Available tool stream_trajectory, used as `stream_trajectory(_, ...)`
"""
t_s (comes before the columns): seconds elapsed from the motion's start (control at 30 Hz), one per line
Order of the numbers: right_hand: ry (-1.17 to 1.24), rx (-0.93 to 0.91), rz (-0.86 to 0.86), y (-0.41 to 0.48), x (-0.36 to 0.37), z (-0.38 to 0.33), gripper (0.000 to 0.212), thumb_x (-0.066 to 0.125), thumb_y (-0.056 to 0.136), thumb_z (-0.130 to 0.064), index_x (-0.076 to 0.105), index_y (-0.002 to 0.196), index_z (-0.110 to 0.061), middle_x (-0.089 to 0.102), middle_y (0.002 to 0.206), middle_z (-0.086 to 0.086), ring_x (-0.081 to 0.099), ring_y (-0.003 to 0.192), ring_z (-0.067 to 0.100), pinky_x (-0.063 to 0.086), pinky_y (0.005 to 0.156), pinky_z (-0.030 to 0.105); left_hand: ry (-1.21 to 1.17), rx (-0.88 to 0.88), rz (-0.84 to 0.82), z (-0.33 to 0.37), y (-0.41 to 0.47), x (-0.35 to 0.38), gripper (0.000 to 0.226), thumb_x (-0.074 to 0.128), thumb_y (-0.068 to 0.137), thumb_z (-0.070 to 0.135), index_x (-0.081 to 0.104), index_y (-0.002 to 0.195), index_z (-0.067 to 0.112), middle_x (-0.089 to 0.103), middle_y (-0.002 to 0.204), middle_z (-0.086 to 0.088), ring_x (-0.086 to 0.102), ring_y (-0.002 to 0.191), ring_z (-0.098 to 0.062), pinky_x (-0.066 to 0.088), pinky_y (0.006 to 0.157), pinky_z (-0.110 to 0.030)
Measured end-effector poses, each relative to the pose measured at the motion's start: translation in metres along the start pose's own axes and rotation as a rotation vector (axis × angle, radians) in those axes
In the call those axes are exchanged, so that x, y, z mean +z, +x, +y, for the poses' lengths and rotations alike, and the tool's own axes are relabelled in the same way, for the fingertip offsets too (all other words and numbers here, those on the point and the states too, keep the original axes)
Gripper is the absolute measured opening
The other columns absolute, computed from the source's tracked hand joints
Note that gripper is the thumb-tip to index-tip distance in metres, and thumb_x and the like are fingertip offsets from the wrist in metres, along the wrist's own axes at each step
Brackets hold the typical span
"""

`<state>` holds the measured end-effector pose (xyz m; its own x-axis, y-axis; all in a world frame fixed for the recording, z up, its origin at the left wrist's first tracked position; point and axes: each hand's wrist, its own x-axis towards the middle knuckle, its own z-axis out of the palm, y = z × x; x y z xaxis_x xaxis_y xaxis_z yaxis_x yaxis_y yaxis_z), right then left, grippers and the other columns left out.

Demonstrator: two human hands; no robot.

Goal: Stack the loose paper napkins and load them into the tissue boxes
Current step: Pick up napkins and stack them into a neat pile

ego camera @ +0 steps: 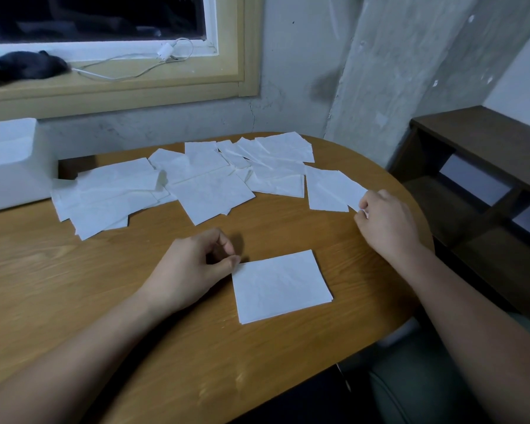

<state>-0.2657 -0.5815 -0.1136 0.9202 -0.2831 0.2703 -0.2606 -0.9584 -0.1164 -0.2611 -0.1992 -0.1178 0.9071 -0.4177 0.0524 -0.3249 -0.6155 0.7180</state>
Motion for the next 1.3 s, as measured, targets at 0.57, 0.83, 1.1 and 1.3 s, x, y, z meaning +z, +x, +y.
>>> stream_trajectory(0.57,0.503,-0.182,0.019,-0.059,-0.051,-0.052,0.015,0.073,0.095,-0.013,0.062,0.088,-0.020,0.060,0.082,-0.008,0.059,0.076,0.013,0.051,0.062,0.018,-0.119,0.035,0.054,0.010,-0.005,-0.002,0.020,0.084,0.093,0.030,0.066,0.101,0.034,0.074,0.085,0.012,0.067,0.083,-0.010,0.048,0.074,-0.016)
stream_trajectory(0.83,0.642,-0.376,-0.183,-0.085,-0.085,-0.081,0.019,0.069,0.094,-0.013,0.062,0.087,-0.029,0.060,0.086,-0.012,0.060,0.083,0.015,0.048,0.068,0.017,-0.268,0.060,0.227,0.021,-0.007,-0.007,0.055,0.087,0.087,0.041,0.056,0.133,0.044,0.064,0.116,0.012,0.063,0.083,-0.016,0.049,0.072,-0.020)
stream_trajectory(1.1,0.762,-0.339,-0.342,-0.084,-0.083,-0.080,0.018,0.072,0.098,-0.012,0.069,0.090,-0.028,0.068,0.092,-0.012,0.064,0.087,0.015,0.054,0.074,0.028,-0.463,0.166,0.247,0.026,-0.013,-0.008,0.010,0.080,0.096,0.030,0.074,0.088,0.032,0.063,0.076,0.008,0.052,0.068,-0.017,0.043,0.065,-0.033)
stream_trajectory(1.3,0.911,-0.209,-0.503,-0.090,-0.074,-0.077,0.027,0.071,0.094,-0.053,0.071,0.112,-0.033,0.076,0.106,-0.008,0.073,0.097,0.017,0.061,0.089,0.048,-0.582,0.109,0.235,0.030,-0.014,-0.009,0.014,0.080,0.094,0.031,0.076,0.089,0.020,0.069,0.085,-0.019,0.060,0.078,-0.047,0.048,0.070,-0.048)
